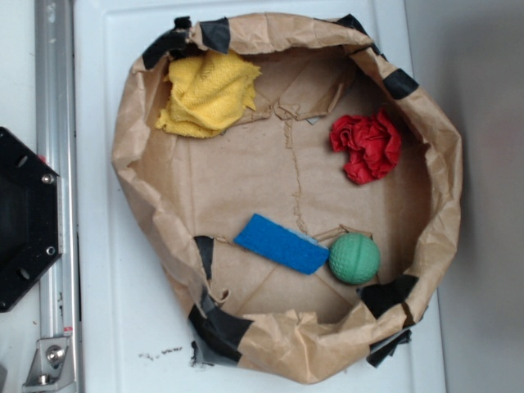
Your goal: Grab the yellow cloth.
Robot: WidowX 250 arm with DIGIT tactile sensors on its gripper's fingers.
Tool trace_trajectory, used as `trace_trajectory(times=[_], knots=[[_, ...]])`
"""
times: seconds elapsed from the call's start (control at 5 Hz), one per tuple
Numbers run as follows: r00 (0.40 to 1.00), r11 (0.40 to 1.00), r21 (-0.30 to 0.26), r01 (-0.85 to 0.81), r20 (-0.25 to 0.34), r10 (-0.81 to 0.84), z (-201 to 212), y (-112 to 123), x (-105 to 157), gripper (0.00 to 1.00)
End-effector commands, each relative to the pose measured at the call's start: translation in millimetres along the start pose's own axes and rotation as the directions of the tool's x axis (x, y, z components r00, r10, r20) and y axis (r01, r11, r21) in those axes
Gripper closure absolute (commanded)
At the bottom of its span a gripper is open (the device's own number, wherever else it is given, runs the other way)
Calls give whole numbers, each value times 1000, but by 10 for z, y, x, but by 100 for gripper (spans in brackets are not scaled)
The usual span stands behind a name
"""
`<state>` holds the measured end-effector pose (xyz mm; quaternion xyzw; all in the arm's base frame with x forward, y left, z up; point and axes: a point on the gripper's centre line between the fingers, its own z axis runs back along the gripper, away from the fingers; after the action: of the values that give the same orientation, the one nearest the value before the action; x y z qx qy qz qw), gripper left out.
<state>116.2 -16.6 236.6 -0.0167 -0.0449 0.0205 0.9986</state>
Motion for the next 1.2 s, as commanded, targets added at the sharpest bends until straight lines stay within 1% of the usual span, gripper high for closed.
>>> trace_trajectory(times=[0.0,0.2,0.4,0.6,0.8,1.0], knots=[[1000,1000,0,0,0,0,0,0,0,0],[999,996,80,-31,23,29,-210,93,487,0],[998,994,97,-47,-37,51,-593,209,948,0],[994,993,115,-16,-103,28,-1028,337,1139,0],[985,991,130,27,-171,-4,-1462,529,1226,0],[971,975,162,149,-208,-114,-1723,612,1120,0]])
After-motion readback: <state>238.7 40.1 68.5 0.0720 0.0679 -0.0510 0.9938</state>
